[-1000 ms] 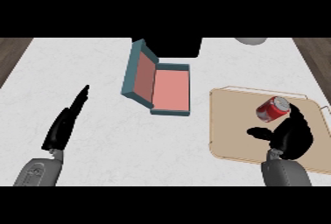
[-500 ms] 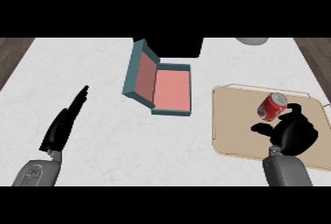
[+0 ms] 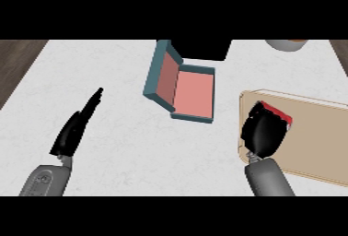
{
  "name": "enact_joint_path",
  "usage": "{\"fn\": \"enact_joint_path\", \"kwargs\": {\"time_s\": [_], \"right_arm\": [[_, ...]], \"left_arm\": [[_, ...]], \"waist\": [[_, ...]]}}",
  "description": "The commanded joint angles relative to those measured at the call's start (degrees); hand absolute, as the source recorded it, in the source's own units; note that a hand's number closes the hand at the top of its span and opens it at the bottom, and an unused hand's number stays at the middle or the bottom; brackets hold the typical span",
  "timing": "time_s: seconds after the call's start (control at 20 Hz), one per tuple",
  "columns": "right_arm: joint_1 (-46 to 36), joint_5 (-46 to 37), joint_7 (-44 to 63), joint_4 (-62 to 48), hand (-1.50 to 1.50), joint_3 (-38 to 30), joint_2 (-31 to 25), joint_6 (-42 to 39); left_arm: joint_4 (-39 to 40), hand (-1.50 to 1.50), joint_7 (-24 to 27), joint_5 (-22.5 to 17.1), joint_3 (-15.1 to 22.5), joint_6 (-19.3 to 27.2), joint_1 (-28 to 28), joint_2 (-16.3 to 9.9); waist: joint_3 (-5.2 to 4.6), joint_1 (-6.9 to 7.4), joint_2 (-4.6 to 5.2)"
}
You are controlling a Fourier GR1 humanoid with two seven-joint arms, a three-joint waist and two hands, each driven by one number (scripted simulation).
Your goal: Pick the can from the tray and place it in the cardboard box
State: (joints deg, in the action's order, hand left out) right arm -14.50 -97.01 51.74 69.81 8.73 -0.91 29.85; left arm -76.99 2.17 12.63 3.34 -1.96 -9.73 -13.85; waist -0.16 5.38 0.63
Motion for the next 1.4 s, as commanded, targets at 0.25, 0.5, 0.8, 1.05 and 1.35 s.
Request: {"fn": "enact_joint_path", "kwargs": {"time_s": [0.25, 0.5, 0.8, 1.05, 1.35], "right_arm": [[-15.4, 15.6, -5.0, -4.3, 1.5, 25.9, 0.9, -19.2], [-27.6, 23.0, 5.0, -0.5, 1.5, 32.4, 0.9, -27.4], [-42.9, 30.5, 17.9, 2.0, 1.5, 32.8, 0.9, -36.4], [-50.2, 35.4, 26.1, 2.2, 1.5, 32.2, 0.9, -38.8], [-55.8, 38.2, 30.1, -1.9, 1.5, 29.5, 0.9, -36.8]], "left_arm": [[0.4, 0.0, 0.4, 1.6, 5.1, -2.6, -4.9, 2.5], [2.4, 0.0, -0.2, 1.6, 4.2, -2.1, -5.1, 2.4], [3.7, 0.0, -0.9, 1.1, 3.1, -1.4, -5.2, 2.9], [4.7, 0.0, 0.0, 1.4, 0.7, -0.4, -4.7, 0.7], [4.1, 0.0, -1.0, 1.0, -0.2, -0.2, -3.7, 0.6]], "waist": [[0.22, 9.19, 1.21], [0.01, 7.16, 0.16], [-0.11, 4.29, -0.56], [-0.1, 1.46, -0.85], [0.0, -0.87, -0.81]]}}
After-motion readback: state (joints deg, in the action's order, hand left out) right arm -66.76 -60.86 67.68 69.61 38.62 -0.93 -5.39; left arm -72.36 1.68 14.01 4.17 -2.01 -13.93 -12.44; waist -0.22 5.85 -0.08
